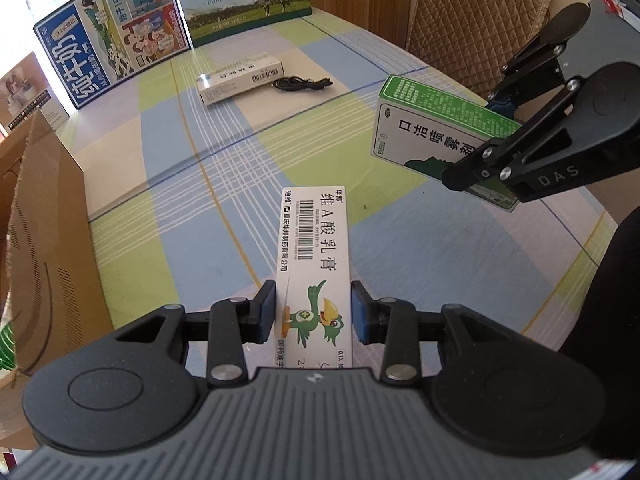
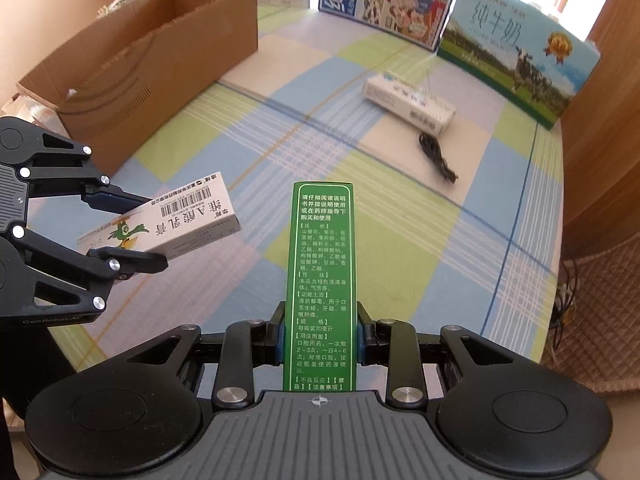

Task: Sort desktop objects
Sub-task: 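Carry both medicine boxes with both grippers over the cardboard box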

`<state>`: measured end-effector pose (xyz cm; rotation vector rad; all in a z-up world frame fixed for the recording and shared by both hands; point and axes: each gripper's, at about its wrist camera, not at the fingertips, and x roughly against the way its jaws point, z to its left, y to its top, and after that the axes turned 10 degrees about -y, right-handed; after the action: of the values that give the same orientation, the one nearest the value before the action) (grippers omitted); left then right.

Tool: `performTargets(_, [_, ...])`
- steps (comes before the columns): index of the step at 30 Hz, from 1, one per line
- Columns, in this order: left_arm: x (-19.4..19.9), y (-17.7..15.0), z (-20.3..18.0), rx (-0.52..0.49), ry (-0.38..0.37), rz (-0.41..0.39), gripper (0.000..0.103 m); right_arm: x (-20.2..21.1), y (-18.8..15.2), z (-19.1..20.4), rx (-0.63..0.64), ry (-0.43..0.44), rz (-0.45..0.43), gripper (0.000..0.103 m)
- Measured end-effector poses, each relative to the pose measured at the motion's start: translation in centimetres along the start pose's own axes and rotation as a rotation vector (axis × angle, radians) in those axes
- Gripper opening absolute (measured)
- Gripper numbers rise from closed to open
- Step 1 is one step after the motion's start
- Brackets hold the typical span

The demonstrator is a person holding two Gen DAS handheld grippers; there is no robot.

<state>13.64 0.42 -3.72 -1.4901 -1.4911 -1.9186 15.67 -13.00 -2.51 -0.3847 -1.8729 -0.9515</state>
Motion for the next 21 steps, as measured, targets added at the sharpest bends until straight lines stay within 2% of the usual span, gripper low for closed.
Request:
performTargets(11, [7.5,0.8,2.4,0.025,0.045,-0.096,0.033,4.5,5.0,4.1,0.055,0.032,-0.129,0.028])
performTargets(21, [14.9,-0.6,8.4,0.1,0.141,-0.16,0.033,6.7,10.0,9.8,0.09,0.115,-0.21,0.028])
